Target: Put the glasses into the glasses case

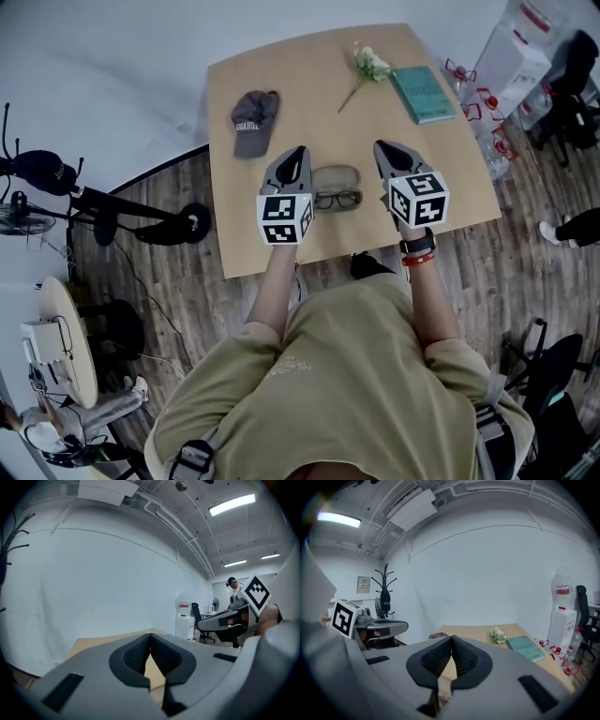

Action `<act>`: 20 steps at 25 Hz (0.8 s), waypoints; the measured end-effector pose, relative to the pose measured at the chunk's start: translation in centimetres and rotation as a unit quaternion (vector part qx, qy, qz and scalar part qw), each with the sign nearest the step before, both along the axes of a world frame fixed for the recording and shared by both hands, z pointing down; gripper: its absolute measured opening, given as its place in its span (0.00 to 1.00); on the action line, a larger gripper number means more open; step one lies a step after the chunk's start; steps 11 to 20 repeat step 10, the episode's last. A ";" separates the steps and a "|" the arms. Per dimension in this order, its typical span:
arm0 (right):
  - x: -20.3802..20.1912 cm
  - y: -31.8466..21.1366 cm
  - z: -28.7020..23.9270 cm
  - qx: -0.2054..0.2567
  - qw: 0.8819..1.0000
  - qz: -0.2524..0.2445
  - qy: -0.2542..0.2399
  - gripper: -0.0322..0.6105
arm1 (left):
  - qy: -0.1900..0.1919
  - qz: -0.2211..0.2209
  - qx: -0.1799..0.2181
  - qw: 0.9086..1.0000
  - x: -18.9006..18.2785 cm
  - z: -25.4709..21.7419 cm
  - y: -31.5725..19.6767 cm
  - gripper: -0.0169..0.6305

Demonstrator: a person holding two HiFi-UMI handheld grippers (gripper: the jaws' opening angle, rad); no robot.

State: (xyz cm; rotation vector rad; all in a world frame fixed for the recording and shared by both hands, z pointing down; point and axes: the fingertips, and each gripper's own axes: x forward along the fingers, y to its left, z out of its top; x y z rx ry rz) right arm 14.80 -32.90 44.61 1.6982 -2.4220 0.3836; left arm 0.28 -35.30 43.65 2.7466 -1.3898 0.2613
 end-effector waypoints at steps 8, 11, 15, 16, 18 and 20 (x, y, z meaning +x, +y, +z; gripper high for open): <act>-0.3 -1.2 1.1 -0.014 1.000 -0.021 0.001 0.07 | -0.004 -0.012 -0.020 1.000 -0.3 2.1 -1.0 0.06; -0.7 -2.1 1.3 -0.015 0.999 -0.036 0.003 0.07 | -0.008 -0.019 -0.026 0.999 -1.0 2.7 -1.7 0.06; -0.7 -2.1 1.3 -0.015 0.999 -0.036 0.003 0.07 | -0.008 -0.019 -0.026 0.999 -1.0 2.7 -1.7 0.06; -0.7 -2.1 1.3 -0.015 0.999 -0.036 0.003 0.07 | -0.008 -0.019 -0.026 0.999 -1.0 2.7 -1.7 0.06; -0.7 -2.1 1.3 -0.015 0.999 -0.036 0.003 0.07 | -0.008 -0.019 -0.026 0.999 -1.0 2.7 -1.7 0.06; -0.7 -2.1 1.3 -0.015 0.999 -0.036 0.003 0.07 | -0.008 -0.019 -0.026 0.999 -1.0 2.7 -1.7 0.06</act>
